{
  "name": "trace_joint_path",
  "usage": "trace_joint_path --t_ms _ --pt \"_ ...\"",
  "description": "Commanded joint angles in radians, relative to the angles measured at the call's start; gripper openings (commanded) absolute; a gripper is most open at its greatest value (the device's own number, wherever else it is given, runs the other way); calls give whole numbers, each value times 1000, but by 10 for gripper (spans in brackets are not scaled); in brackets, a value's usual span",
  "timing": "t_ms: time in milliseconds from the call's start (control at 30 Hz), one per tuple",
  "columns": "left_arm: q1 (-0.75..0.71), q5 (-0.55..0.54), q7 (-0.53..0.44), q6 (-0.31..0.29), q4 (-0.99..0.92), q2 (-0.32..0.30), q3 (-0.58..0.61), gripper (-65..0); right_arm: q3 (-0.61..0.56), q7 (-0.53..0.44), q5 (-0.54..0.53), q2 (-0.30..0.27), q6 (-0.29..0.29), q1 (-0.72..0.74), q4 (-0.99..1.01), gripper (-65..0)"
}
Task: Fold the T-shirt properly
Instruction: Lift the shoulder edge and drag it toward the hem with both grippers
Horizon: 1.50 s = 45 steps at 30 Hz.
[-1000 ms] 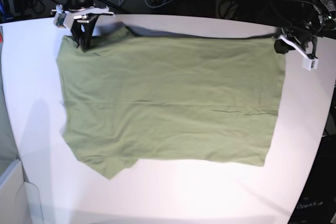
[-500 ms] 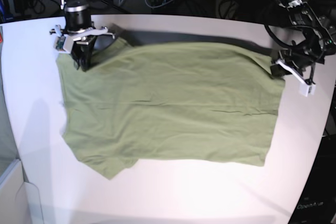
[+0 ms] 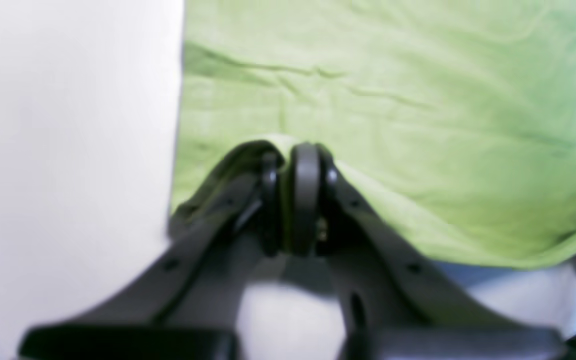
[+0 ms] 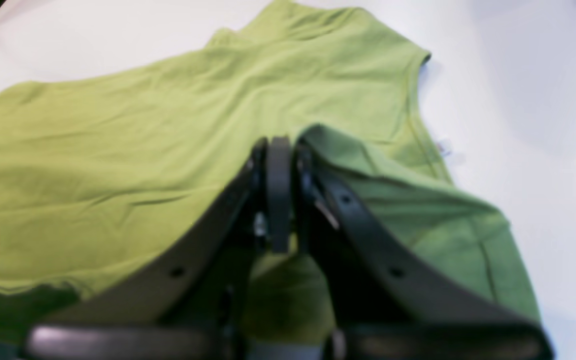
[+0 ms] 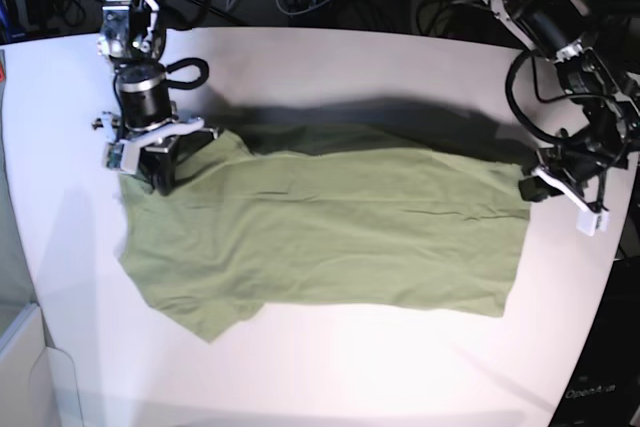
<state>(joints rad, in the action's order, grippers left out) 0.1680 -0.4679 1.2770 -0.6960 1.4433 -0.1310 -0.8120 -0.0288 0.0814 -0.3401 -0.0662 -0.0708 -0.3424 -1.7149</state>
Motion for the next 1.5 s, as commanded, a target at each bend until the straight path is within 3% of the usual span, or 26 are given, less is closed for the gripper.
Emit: trace_joint_path --t_ms 0,333,700,1200,1300,1333,1467 --pt "29 -16 -10 -2 -8 -17 0 -614 2 -18 -1 -11 -4 24 -15 -640" --pt "98 -15 -102 -2 -131 -25 1 -614 2 68 -1 -13 -4 124 19 -641" --pt "192 -16 -168 14 -197 -35 7 -613 2 68 -1 -31 -4 173 75 -641" --pt "247 -21 -179 14 -309 -40 9 -608 2 71 -1 -48 -4 214 140 -630" --pt "247 -22 -179 14 -309 -45 9 -607 2 71 -1 -50 -5 214 141 -547" --pt "247 -22 -179 14 -309 -45 9 -601 2 71 -1 -57 -7 213 141 -487" --pt "242 -22 -178 14 -306 -46 4 -464 -3 71 -3 -70 -10 210 141 -261"
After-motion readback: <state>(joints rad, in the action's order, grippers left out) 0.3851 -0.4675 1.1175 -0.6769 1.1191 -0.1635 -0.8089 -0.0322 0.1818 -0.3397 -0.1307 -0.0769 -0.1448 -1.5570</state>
